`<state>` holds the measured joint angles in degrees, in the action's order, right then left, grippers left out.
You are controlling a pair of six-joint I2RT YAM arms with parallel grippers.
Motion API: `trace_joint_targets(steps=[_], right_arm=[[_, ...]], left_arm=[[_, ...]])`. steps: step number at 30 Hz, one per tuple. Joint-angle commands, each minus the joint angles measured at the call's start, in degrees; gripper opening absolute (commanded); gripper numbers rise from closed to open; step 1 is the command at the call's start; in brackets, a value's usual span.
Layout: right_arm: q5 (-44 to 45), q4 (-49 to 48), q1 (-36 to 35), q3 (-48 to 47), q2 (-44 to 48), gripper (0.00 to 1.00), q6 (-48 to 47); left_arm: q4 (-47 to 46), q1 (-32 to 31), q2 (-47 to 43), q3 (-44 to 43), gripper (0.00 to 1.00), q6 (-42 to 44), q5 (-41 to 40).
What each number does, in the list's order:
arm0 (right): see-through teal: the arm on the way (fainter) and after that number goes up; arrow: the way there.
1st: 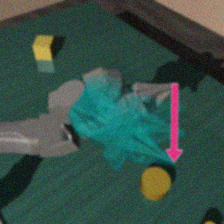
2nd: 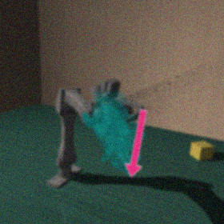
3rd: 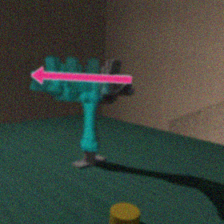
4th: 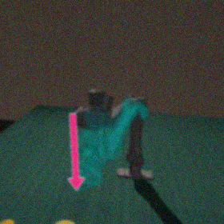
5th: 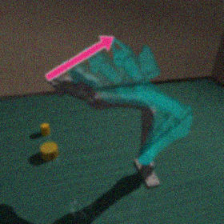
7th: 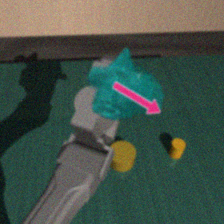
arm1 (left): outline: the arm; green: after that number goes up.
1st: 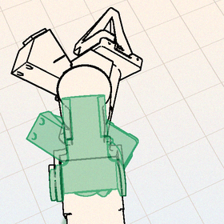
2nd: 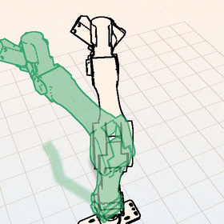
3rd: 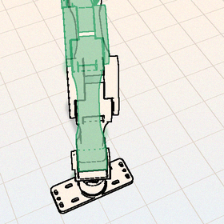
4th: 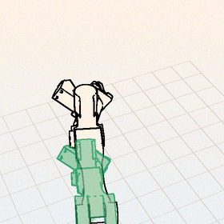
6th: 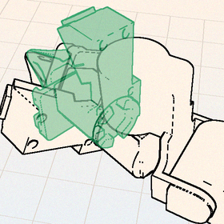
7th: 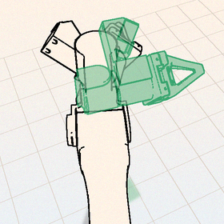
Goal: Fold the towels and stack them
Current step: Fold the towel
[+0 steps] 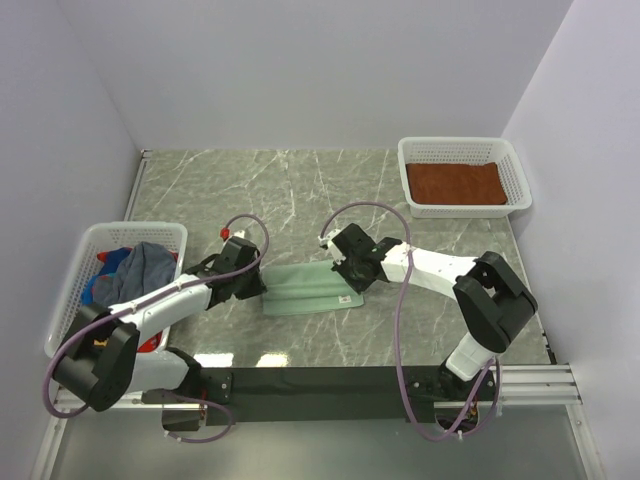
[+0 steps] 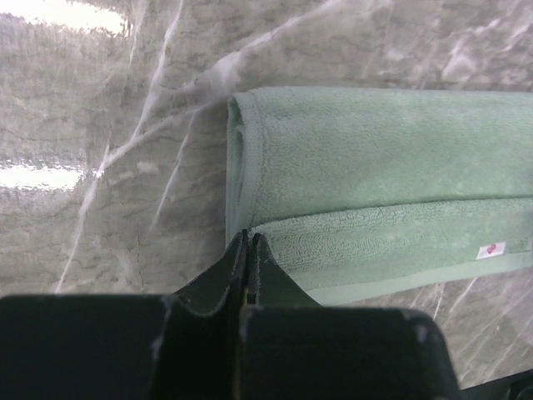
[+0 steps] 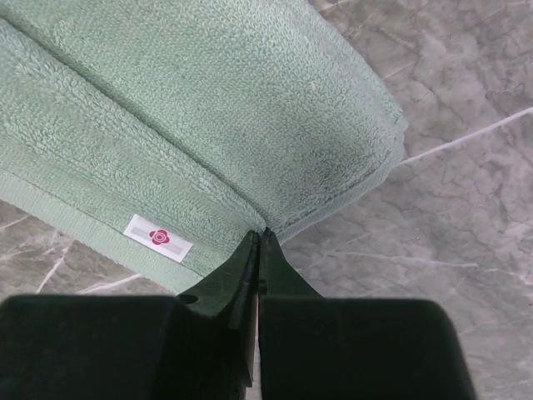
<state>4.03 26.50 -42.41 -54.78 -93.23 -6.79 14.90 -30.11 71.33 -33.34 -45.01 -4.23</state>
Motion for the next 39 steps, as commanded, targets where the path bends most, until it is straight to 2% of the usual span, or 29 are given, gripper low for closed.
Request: trace_joint_targets(steps=[1, 17, 27, 34, 39], right_arm=[[4.14, 3.82, 0.23, 1.08, -0.64, 0.0, 0.55], [5.63, 5.31, -0.74, -0.41, 1.21, 0.0, 1.42], [6.69, 7.69, -1.09, -1.99, 5.16, 0.0, 1.78], [5.46, 7.34, -1.62, -1.38, 3.85, 0.0, 2.04], [4.67, 5.76, -1.71, -0.15, 1.74, 0.0, 2.39]], left_arm=[[2.68, 0.4, 0.92, 0.82, 0.01, -1.04, -5.78], [4.61, 0.31, -2.33, 0.3, 0.01, -1.74, -7.28], [8.57, 0.31, -7.96, -2.52, 0.01, -2.01, -9.13], [8.23, 0.31, -9.02, 0.55, 0.01, -3.32, -9.22], [5.06, 0.31, -6.12, 3.63, 0.01, -4.47, -7.2]])
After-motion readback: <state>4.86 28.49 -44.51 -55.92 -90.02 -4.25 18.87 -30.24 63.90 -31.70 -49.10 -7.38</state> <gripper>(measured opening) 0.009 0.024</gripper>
